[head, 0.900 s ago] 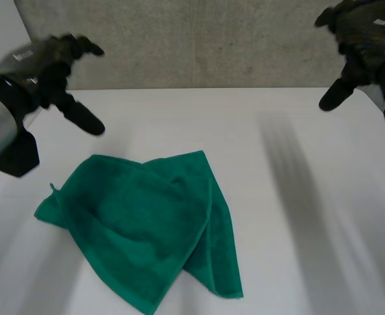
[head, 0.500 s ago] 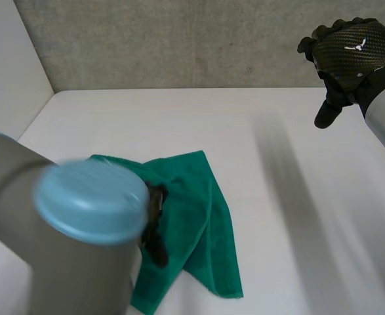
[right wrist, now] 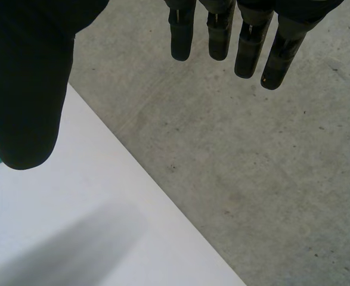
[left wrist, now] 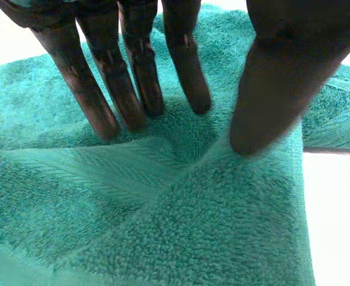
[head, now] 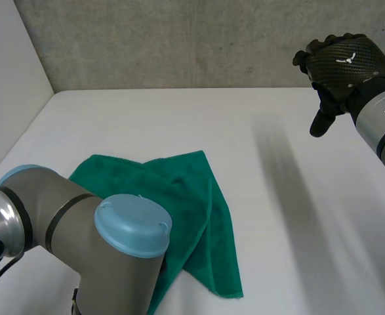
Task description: Fold the towel.
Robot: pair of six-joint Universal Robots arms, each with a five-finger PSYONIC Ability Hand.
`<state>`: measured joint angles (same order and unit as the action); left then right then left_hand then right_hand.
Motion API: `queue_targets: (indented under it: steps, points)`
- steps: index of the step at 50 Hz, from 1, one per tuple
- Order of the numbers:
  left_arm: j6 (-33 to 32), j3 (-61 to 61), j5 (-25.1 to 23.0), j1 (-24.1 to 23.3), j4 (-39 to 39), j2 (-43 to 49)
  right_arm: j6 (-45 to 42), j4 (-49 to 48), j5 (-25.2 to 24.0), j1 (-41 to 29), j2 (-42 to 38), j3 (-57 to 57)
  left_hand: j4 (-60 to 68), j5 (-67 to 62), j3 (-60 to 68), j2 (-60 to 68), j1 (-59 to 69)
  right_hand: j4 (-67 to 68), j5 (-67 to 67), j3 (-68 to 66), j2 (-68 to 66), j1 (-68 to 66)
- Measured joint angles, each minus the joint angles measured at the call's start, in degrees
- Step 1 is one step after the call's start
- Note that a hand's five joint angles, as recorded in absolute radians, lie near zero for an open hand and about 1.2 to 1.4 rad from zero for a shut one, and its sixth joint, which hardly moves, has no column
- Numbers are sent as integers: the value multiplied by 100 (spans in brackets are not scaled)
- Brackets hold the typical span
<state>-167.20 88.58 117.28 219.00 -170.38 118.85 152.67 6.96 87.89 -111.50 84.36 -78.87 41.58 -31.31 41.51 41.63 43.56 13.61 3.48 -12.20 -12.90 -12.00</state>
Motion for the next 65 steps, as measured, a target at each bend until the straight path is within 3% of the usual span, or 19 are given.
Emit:
queue_targets:
  steps: [1,2,4,14,15,16,17,18,19,21,44,46,47,50,57,65]
  points:
    - [1,5,-15,3,-37,9,0,0,3,-2,-12,0,1091,-1076,1084,1155,1095,0,0,0,0,0]
    - [1,5,-15,3,-37,9,0,0,3,-2,-12,0,1091,-1076,1084,1155,1095,0,0,0,0,0]
    - [-6,36,-50,15,-213,38,0,-1,23,-3,-38,4,2547,-2414,2537,2561,2205,0,0,0,0,0]
    - [-76,129,-61,167,-439,-39,0,0,112,30,-53,39,2656,-2415,2648,2671,2205,0,0,0,0,0]
    - [-76,140,-64,187,-433,-74,0,-1,116,35,-53,43,2553,-2366,2547,2513,2124,0,0,0,0,0]
    - [-72,149,-67,203,-426,-119,0,0,118,39,-53,45,1558,-1536,1475,1467,1144,0,0,0,0,0]
    - [-72,149,-67,203,-426,-119,0,0,118,39,-53,45,1558,-1536,1475,1467,1144,0,0,0,0,0]
    - [-66,161,-72,211,-413,-173,0,0,118,41,-52,47,291,-318,243,211,-232,0,0,0,0,0]
    - [-63,170,-75,213,-404,-203,0,-1,118,41,-52,47,-313,284,-278,-319,-789,0,0,0,0,0]
    - [-57,191,-80,211,-390,-254,0,-1,117,40,-53,48,-642,627,-606,-647,-943,0,0,0,0,0]
    - [-62,159,-351,142,-423,139,0,-1,111,17,-199,46,-732,723,-675,-719,-937,3,0,0,0,0]
    - [-70,130,-368,143,-427,206,0,-1,112,14,-226,46,-497,488,-452,-435,-648,3,0,0,0,0]
    - [-73,117,-369,145,-430,230,0,-1,112,12,-236,46,862,-843,866,857,878,3,-2,0,0,0]
    - [-83,67,-354,155,-439,298,0,-1,113,9,-269,47,2188,-2173,2170,2157,2194,3,0,0,0,0]
    - [-102,-31,-186,249,-447,4,26,5,174,17,-317,74,2657,-2390,2653,2673,2224,3,0,0,0,0]
    - [-292,-68,-55,605,-435,-1250,761,124,390,43,-351,41,2657,-2390,2662,2682,2225,3,0,0,0,0]
